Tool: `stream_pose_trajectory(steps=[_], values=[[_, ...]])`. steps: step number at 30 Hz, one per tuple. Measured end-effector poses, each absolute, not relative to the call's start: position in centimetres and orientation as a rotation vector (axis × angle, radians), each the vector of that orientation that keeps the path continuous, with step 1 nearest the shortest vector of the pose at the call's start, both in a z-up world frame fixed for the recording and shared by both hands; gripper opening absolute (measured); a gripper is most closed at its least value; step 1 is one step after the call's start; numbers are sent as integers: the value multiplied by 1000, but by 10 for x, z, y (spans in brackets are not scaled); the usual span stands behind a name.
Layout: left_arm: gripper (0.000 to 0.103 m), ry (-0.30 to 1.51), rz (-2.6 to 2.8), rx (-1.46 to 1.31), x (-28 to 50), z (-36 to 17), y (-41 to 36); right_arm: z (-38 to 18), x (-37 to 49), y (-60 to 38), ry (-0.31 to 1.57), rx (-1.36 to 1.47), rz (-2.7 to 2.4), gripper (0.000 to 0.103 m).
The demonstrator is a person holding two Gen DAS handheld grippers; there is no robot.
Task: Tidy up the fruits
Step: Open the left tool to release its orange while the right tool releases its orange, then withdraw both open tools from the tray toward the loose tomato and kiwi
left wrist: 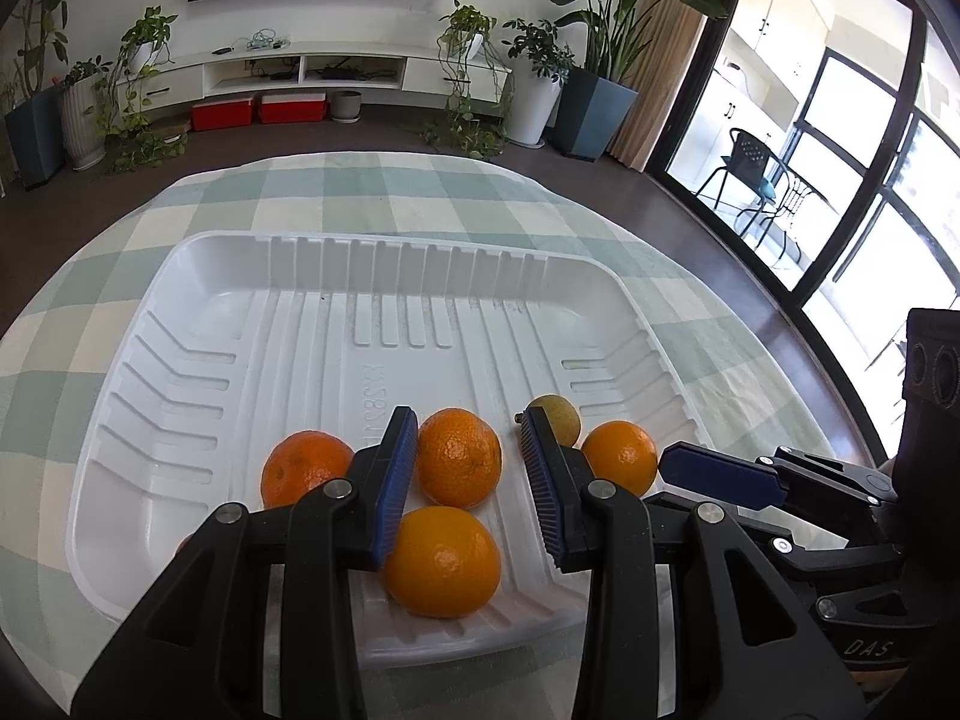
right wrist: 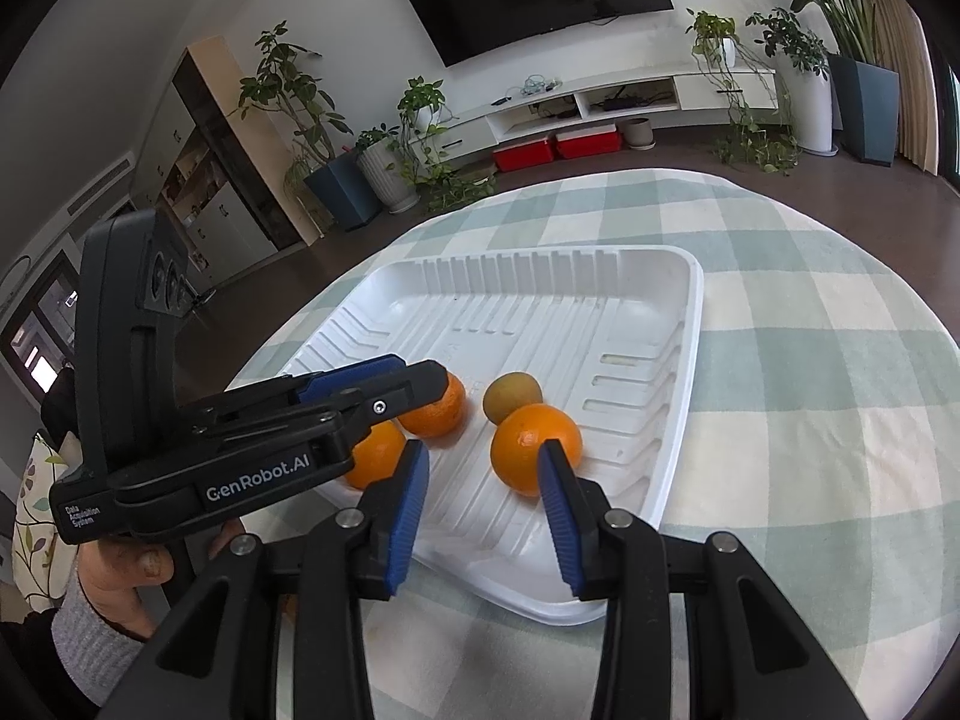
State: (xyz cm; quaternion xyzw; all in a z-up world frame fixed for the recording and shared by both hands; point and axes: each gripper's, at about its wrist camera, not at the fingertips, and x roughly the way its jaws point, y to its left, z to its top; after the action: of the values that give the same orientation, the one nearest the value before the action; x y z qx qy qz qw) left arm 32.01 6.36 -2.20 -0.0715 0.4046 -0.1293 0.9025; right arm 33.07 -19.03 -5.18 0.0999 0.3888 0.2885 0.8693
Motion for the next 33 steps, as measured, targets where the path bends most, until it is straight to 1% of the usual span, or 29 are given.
stream_pose_trajectory(steps=[18, 25, 33], values=[[35, 827, -249, -119, 310, -18, 61, -49, 329, -191, 803, 190, 604, 42], [42, 810, -237, -91, 299, -12, 59, -48, 324, -191, 795, 179, 606, 42], [45, 794, -228, -70, 283, -2, 56, -47, 315, -188, 779, 163, 615, 42]])
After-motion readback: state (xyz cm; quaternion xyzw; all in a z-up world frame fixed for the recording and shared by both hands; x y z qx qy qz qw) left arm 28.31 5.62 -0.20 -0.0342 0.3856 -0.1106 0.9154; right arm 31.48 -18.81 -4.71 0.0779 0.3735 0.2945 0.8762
